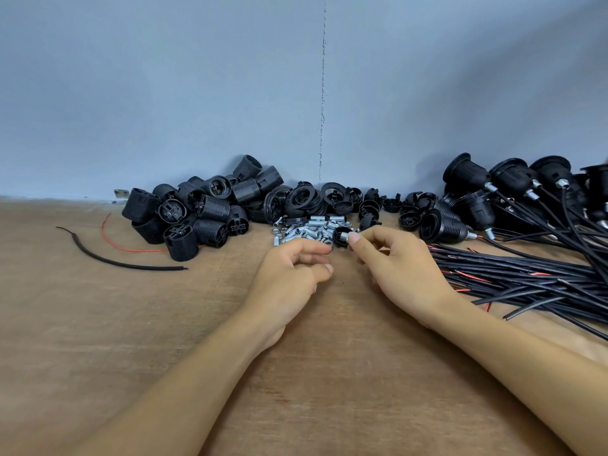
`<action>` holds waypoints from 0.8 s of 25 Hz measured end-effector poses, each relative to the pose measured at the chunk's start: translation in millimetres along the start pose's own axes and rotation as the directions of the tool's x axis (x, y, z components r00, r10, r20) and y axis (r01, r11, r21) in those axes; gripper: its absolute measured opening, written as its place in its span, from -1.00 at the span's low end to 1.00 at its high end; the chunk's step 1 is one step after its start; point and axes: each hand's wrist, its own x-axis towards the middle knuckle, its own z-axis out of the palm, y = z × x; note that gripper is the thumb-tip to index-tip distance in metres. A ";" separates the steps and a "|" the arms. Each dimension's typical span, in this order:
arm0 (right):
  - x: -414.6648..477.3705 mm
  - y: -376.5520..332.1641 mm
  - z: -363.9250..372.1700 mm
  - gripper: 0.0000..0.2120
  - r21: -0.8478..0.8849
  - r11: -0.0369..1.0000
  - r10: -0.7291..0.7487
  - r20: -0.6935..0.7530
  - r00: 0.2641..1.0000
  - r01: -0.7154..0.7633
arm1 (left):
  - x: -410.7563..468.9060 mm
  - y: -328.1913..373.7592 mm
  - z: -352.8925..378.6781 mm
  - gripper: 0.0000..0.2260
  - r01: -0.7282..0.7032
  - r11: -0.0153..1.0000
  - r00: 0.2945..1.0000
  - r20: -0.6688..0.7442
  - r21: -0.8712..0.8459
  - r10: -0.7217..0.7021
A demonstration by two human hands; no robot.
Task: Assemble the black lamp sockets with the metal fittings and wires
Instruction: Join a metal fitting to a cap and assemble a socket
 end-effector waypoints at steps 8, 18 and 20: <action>7.2 5.1 -0.4 -0.83 -0.430 0.873 -0.141 0.229 0.963 0.230 | -0.6 0.3 3.0 -0.83 0.001 1.000 1.000 -0.015 -0.028 -0.001; 11.4 8.5 -3.1 -0.81 -0.402 0.889 -0.192 0.102 0.976 0.217 | 0.2 -1.0 2.3 -0.82 0.006 1.000 1.000 -0.024 -0.018 -0.007; 10.6 9.7 -3.8 -0.83 -0.364 0.909 -0.199 0.051 0.979 0.204 | 0.4 -1.6 1.9 -0.82 0.006 1.000 1.000 -0.024 -0.020 -0.007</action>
